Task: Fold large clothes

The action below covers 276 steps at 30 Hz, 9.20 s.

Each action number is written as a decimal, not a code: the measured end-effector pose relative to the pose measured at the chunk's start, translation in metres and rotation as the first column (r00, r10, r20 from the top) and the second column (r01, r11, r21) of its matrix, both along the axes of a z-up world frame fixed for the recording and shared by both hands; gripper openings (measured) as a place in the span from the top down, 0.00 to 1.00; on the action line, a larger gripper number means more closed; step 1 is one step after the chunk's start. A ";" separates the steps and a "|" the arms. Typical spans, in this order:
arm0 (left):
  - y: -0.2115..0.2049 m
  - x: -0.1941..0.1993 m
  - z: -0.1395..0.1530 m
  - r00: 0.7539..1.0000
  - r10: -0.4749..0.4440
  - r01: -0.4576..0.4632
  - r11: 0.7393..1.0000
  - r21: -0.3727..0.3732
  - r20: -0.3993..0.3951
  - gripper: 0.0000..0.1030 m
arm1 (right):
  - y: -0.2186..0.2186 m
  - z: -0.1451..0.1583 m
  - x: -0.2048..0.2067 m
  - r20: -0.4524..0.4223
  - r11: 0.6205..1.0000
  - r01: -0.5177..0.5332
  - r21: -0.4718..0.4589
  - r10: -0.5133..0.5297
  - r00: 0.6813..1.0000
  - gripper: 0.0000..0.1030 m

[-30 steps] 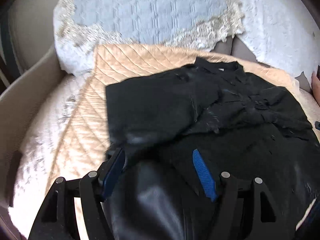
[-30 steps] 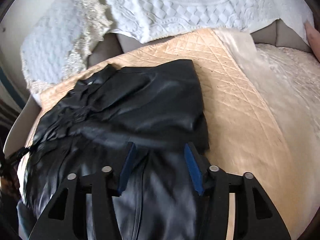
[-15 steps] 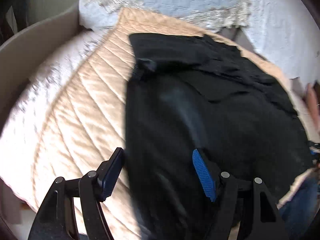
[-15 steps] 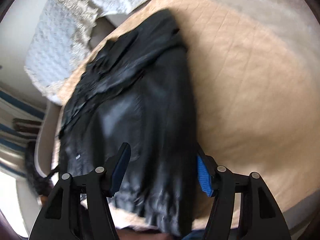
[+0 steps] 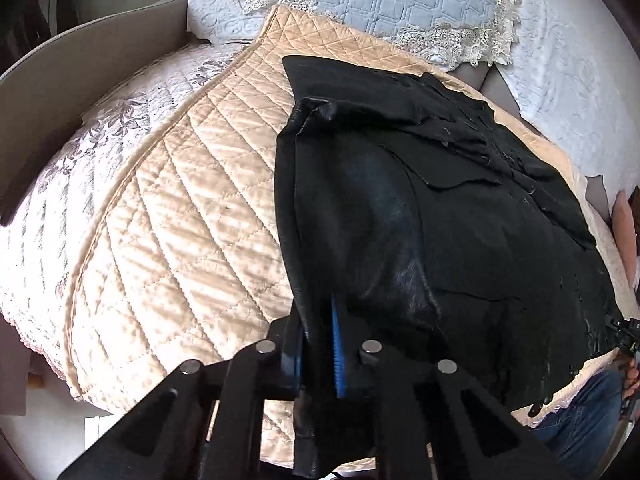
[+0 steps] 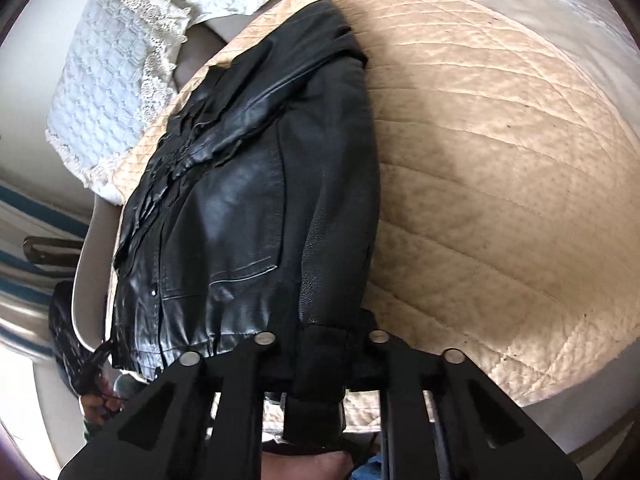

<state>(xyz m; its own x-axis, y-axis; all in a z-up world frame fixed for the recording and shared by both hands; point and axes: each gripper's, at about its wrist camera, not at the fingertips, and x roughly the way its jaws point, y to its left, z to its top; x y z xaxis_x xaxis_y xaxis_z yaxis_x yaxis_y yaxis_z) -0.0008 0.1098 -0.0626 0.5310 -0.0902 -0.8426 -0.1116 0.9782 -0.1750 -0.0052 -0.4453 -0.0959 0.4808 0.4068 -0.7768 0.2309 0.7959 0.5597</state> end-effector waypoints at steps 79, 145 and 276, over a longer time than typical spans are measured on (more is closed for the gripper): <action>0.005 0.293 0.022 0.998 -0.049 0.046 0.996 -0.080 -0.037 0.39 | -0.063 0.019 0.282 0.203 0.955 -0.178 -0.236 0.227 0.952 0.32; -0.058 0.181 0.059 0.976 -0.084 0.063 0.992 0.109 0.201 0.69 | -0.034 0.011 0.196 0.213 0.920 -0.048 -0.389 0.141 0.967 0.90; -0.050 0.150 0.056 0.968 -0.110 0.107 0.994 0.025 0.227 0.73 | -0.028 0.011 0.150 0.302 0.991 -0.059 -0.118 0.092 0.949 0.87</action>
